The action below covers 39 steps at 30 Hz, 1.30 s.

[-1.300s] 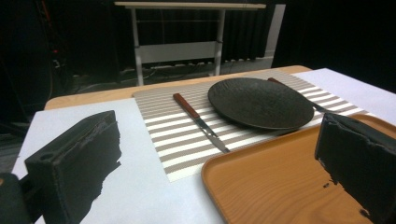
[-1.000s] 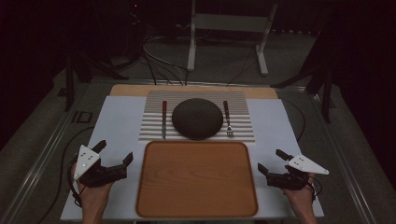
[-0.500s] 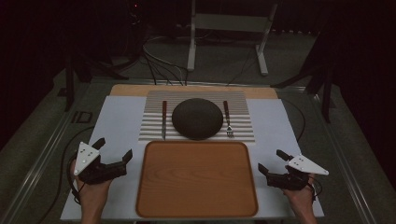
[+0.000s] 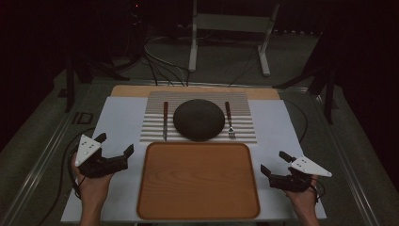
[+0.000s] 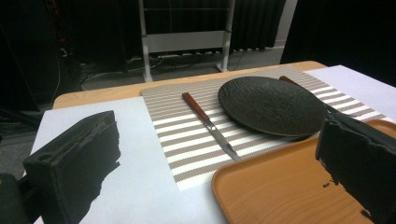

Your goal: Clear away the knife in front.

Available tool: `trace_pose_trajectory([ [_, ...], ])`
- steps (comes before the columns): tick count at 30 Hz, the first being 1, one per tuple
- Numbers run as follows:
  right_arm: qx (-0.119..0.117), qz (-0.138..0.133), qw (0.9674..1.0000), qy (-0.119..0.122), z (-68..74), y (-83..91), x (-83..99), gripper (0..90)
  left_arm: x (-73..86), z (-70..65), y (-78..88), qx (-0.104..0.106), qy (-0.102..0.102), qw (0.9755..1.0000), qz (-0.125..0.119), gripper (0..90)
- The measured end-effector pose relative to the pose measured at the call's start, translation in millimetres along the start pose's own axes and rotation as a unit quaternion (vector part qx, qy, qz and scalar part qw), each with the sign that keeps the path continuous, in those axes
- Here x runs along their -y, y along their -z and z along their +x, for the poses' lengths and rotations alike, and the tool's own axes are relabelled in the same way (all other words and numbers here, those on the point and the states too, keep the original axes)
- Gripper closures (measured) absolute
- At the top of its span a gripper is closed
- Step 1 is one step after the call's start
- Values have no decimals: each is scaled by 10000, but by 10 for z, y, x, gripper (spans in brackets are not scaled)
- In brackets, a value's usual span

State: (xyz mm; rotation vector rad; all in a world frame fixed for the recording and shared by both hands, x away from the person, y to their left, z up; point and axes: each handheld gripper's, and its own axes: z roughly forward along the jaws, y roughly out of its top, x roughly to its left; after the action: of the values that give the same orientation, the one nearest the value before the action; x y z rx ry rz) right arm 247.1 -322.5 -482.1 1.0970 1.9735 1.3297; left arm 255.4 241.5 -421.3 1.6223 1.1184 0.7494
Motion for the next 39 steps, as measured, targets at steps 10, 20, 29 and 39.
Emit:
trace_pose_trajectory([
  [10, -2, 6, 10000, 5, -2, -1, 1, 84, -135, -30, -144, 111, -97, 9999, 81, 4],
  [20, 0, 48, 10000, -7, -2, -7, 3, 84, -194, -41, -278, 209, -106, 9996, 178, 4],
  [29, -8, 75, 10000, -23, 0, -8, 5, 84, -250, -24, -398, 222, -37, 9995, 212, 4],
  [39, -7, 100, 9999, -23, -5, -13, 7, 84, -308, -2, -533, 163, -28, 9996, 236, 5],
])
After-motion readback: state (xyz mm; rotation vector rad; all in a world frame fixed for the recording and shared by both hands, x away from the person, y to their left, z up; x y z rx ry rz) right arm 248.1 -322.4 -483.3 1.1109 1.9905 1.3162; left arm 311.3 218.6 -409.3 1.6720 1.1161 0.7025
